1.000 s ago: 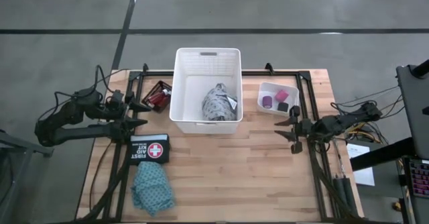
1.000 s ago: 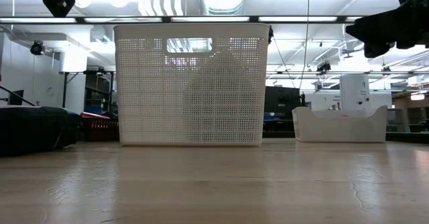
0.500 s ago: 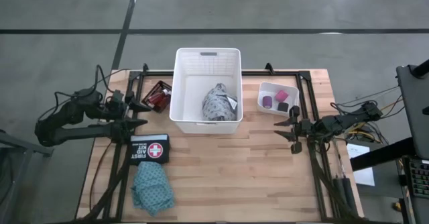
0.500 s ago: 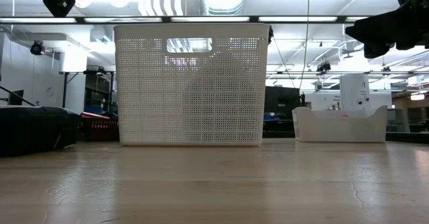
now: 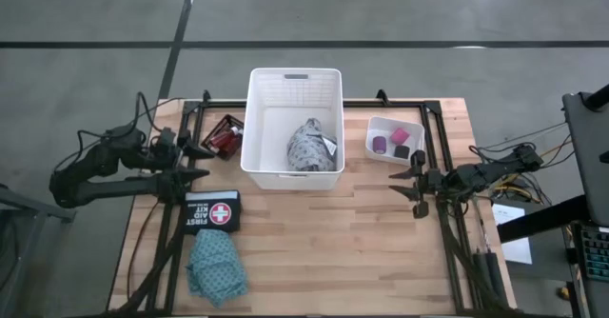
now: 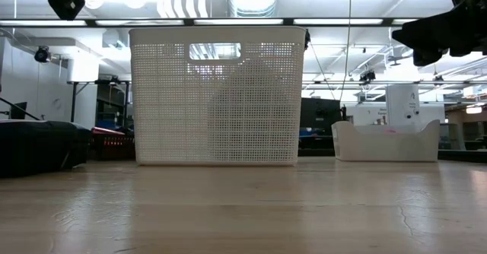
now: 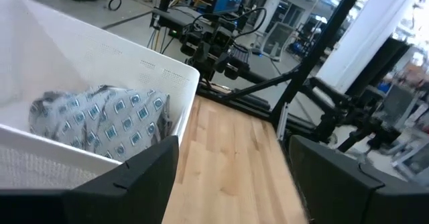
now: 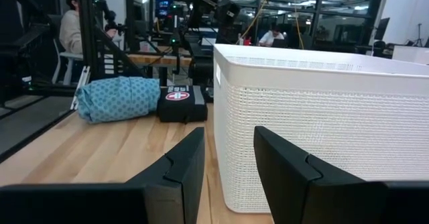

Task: Pick & Place Medicine items
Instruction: Put the blue patient gown into the white organizer

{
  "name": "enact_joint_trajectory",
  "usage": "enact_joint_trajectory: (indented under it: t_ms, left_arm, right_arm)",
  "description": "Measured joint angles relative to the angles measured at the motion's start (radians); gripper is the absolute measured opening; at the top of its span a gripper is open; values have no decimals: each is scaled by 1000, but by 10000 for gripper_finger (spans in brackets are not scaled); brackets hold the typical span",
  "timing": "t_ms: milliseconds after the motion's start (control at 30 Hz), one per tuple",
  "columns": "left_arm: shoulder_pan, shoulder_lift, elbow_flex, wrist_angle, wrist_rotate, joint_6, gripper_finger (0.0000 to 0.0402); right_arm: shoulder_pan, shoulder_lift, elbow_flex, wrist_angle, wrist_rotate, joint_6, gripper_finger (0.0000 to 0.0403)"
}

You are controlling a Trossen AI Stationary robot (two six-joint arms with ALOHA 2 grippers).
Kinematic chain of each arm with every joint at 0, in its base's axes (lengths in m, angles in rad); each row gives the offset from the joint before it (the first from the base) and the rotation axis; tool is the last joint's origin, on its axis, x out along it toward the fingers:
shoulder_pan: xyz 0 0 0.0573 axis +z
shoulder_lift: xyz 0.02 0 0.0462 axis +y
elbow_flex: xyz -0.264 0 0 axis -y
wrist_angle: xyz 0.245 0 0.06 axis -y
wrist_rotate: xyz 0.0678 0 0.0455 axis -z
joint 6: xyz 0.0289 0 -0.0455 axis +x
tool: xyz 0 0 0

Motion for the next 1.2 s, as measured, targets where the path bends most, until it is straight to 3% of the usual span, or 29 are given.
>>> enact_joint_trajectory:
  t_ms: [100, 500, 733, 867, 1067, 1200]
  left_arm:
    - [0, 0, 0, -6, 0, -61, 289]
    - [0, 14, 5, -15, -34, -68, 289]
    - [0, 144, 67, -67, -52, -11, 289]
    - [-17, 265, 134, -115, -80, -60, 289]
    - [-194, 439, 233, -178, -168, -129, 289]
    - [-481, 547, 308, -186, -398, -218, 289]
  right_arm:
    - [0, 0, 0, 0, 0, 0, 123]
    - [0, 0, 0, 0, 2, 0, 123]
    - [0, 0, 0, 0, 2, 0, 123]
    - [0, 0, 0, 0, 2, 0, 123]
    - [0, 0, 0, 0, 2, 0, 123]
    - [0, 0, 0, 0, 0, 0, 123]
